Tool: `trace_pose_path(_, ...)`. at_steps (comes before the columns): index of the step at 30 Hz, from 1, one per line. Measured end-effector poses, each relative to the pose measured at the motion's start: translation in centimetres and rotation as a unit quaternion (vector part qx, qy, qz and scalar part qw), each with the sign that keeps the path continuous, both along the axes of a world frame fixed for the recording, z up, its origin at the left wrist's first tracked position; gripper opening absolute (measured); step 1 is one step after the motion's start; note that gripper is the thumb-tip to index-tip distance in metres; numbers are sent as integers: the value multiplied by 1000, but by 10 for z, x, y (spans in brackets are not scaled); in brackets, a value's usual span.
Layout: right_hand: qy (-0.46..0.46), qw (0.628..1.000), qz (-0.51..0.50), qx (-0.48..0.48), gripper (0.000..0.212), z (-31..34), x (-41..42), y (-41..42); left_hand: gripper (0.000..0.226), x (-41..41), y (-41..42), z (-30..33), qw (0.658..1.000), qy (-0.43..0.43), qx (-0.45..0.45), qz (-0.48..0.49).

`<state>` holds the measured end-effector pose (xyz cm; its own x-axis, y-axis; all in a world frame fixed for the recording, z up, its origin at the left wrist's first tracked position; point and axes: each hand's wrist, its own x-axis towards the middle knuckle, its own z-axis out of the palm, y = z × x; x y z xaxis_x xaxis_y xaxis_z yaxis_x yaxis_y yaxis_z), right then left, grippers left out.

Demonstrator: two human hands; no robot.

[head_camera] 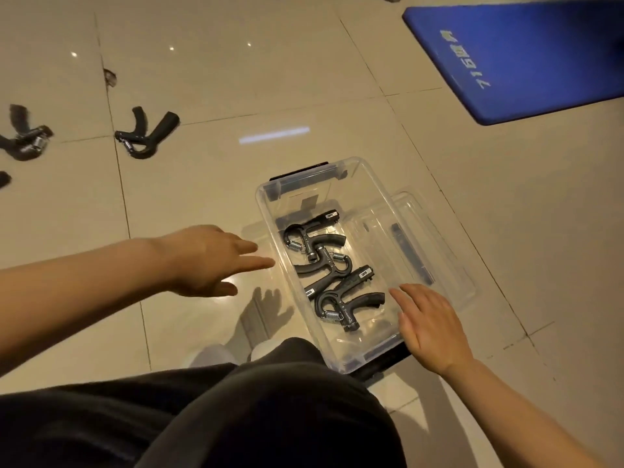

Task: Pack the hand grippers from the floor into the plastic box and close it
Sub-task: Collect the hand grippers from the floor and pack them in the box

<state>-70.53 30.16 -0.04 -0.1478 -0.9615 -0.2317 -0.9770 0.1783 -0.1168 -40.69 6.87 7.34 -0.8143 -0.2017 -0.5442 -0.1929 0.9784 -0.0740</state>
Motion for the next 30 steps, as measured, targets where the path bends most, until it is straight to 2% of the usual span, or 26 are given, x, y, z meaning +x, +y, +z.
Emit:
trace_pose_path(3, -33, 997, -72, 4, 53, 16, 20, -2, 71, 18, 0, 55, 999, 3, -29, 22)
trace_pose_path(5, -110, 984, -138, -1, 61, 35, 46, -10, 67, 33, 13, 85, 996, 57, -31, 67)
trace_pose_path(7, -201, 962, -180, -45, 64, 57, 78, -21, 60, 49, 35, 107, 985, 126, -30, 110)
trace_pose_path(10, -335, 923, -168, -92, 67, 103, 124, -33, 49, 81, 79, 120, 972, 196, -48, 122)
trace_pose_path(12, -371, 918, -109, -84, 62, 147, 148, -37, 42, 111, 100, 126, 963, 237, -73, 102)
trace_pose_path(16, -371, 928, -24, -24, 36, 238, 185, -39, 38, 172, 129, 154, 942, 287, -57, 161)
trace_pose_path(20, -351, 936, 17, -1, 31, 294, 242, -46, 38, 216, 140, 175, 924, 319, -75, 198)
trace_pose_path(26, -306, 944, 117, 48, 30, 309, 369, -100, 39, 295, 126, 192, 919, 293, -77, 252)
trace_pose_path(30, -299, 936, 174, 68, 31, 291, 464, -157, 39, 401, 109, 178, 887, 259, -70, 376)
